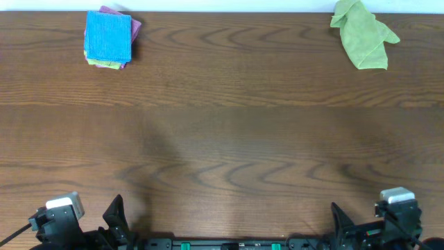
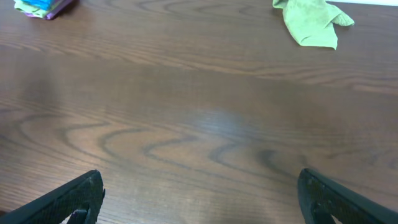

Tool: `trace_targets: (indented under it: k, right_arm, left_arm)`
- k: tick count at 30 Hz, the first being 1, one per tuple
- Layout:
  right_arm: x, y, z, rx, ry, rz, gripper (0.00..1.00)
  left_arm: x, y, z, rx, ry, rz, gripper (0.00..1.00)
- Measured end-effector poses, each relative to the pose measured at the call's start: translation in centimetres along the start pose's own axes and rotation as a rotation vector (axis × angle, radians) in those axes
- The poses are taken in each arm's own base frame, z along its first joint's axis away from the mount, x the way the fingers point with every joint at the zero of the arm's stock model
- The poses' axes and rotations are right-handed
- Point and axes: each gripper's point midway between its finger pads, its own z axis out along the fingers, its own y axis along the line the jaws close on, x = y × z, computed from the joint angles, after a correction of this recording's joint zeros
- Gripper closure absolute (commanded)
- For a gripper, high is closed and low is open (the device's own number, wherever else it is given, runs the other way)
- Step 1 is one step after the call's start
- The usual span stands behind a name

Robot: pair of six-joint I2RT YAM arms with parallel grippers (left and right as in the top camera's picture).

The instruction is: Fold the cloth

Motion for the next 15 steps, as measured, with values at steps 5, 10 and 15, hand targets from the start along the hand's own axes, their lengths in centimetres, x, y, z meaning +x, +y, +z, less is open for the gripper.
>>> trace_targets:
  k: [5,10,15]
  right_arm:
    - [0.1,0.0,0.0,0.0,0.003,0.0,0.01]
    - [0.1,0.0,0.0,0.0,0.003,0.0,0.01]
    - [0.1,0.0,0.0,0.0,0.005,0.0,0.01]
  left_arm:
    - [0.0,0.0,0.0,0.0,0.0,0.0,0.05]
    - [-0.1,0.3,0.0,-0.016,-0.007,0.007,0.05]
    - [-1.8,0.7,1.5,-0.048,-0.102,0.003,0.05]
